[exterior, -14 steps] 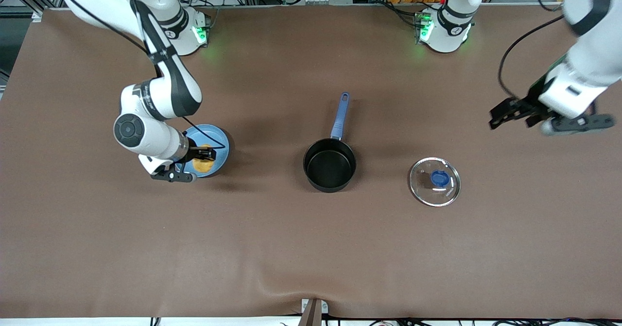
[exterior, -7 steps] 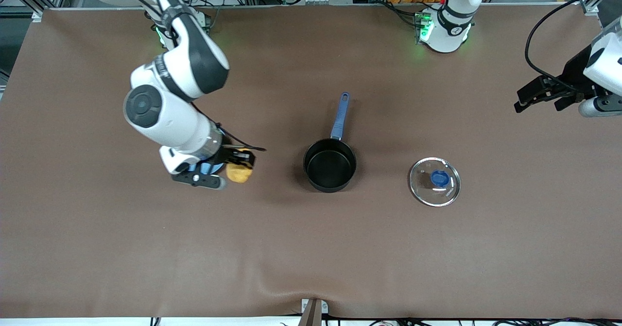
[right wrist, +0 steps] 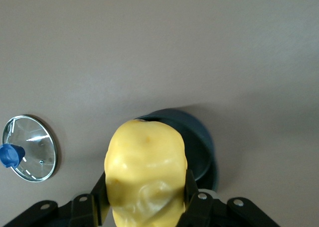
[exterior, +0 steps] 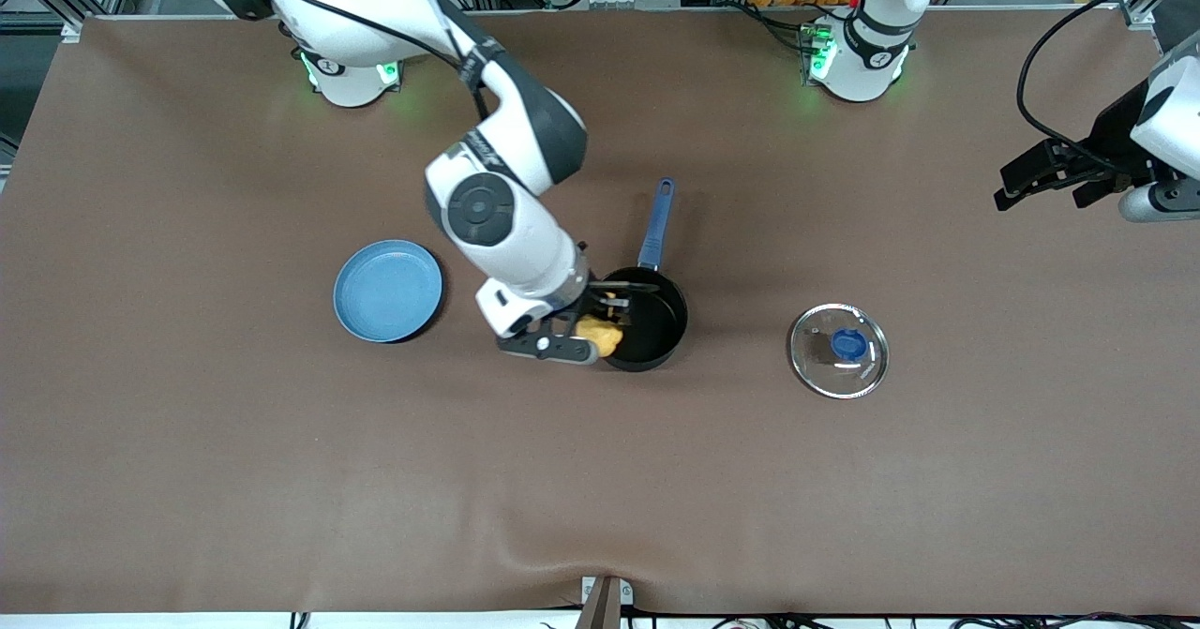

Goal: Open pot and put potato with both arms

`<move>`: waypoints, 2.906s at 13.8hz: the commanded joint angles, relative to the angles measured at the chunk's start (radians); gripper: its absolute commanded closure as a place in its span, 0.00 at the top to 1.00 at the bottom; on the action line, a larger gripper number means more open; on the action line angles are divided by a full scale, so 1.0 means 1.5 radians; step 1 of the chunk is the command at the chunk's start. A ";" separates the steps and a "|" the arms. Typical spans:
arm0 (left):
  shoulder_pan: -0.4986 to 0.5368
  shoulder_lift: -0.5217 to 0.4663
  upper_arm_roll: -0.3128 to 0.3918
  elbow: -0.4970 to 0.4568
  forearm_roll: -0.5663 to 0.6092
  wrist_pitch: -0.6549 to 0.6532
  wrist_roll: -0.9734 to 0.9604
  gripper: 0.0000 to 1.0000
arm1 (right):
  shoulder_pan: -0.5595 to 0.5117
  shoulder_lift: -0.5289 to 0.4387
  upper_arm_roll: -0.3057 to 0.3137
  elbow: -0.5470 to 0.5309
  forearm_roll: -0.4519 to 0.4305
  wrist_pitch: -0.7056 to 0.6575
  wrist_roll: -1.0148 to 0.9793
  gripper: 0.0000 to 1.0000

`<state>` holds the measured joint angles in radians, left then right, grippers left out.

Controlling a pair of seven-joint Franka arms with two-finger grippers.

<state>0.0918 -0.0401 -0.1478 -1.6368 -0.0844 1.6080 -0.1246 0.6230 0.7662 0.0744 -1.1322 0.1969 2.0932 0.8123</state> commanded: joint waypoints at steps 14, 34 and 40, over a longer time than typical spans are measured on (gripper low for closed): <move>0.006 0.016 -0.004 0.015 0.004 -0.018 0.017 1.00 | 0.079 0.137 -0.011 0.036 -0.015 0.036 0.058 0.00; -0.001 0.020 -0.011 0.019 0.005 -0.011 0.017 1.00 | 0.062 0.082 -0.040 0.067 -0.039 -0.025 0.066 1.00; -0.011 0.023 -0.003 0.018 0.006 0.000 0.029 1.00 | -0.068 -0.028 -0.027 0.149 -0.031 -0.233 -0.017 1.00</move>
<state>0.0897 -0.0153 -0.1593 -1.6310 -0.0844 1.6088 -0.1100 0.6224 0.7912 -0.0156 -0.9120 0.1519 1.8209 0.8698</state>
